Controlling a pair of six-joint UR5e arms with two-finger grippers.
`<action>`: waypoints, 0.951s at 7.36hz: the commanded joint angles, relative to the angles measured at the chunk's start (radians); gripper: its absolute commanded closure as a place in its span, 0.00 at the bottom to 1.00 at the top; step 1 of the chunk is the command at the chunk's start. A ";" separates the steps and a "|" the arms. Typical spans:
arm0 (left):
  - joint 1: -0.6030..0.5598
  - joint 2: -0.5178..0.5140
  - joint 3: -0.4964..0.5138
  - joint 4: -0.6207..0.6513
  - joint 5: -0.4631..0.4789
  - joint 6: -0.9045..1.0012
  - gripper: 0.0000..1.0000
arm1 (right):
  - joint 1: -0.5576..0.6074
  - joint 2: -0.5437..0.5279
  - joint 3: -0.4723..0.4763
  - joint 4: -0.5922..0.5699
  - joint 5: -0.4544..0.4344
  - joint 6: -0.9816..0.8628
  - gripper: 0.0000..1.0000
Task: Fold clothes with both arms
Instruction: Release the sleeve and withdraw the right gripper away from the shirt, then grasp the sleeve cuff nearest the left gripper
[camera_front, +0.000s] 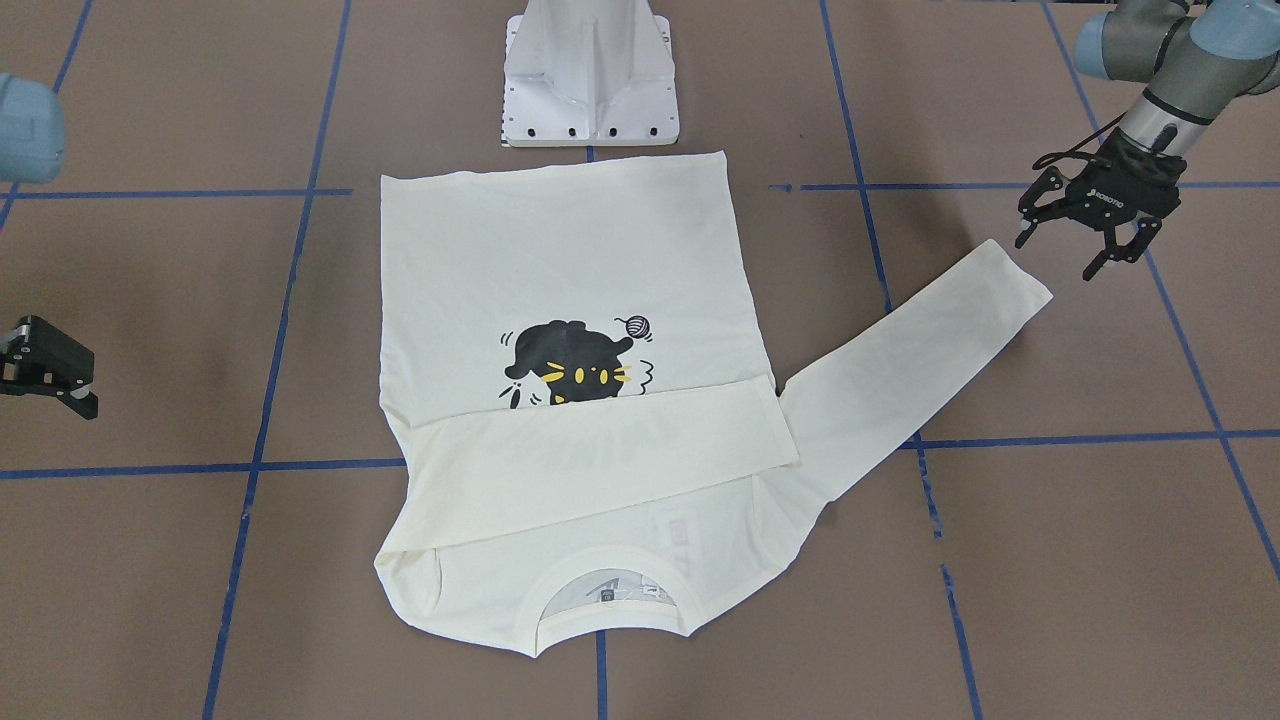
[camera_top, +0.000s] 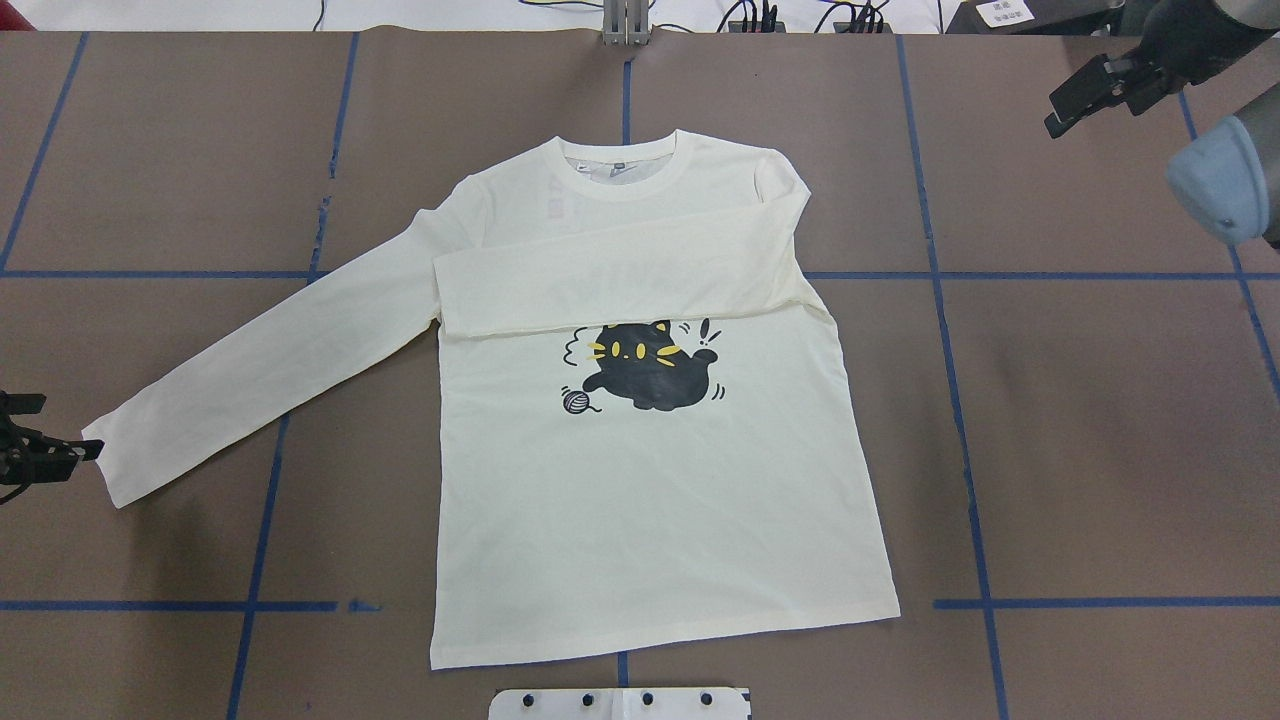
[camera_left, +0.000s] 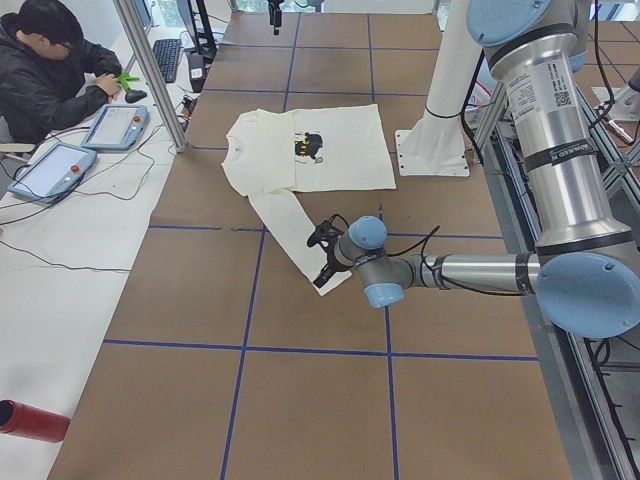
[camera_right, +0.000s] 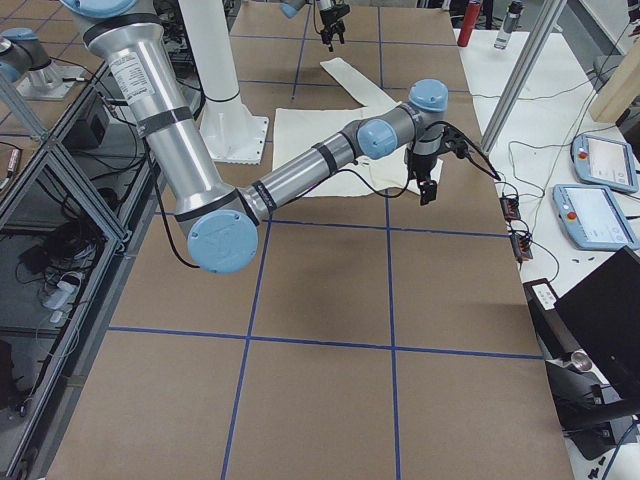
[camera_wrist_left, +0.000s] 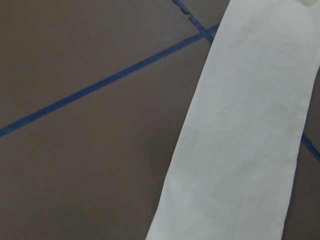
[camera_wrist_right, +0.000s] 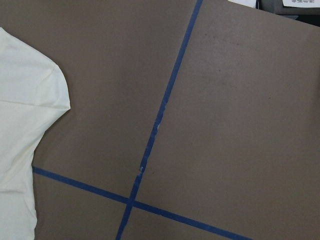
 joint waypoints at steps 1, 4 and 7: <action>0.147 0.011 -0.001 0.000 0.103 -0.001 0.00 | 0.004 -0.031 0.028 0.000 0.000 -0.001 0.00; 0.201 0.013 0.001 0.004 0.163 -0.001 0.19 | 0.002 -0.066 0.068 0.000 0.002 0.000 0.00; 0.202 0.014 0.001 0.007 0.165 -0.001 0.49 | 0.002 -0.067 0.068 0.000 0.002 0.003 0.00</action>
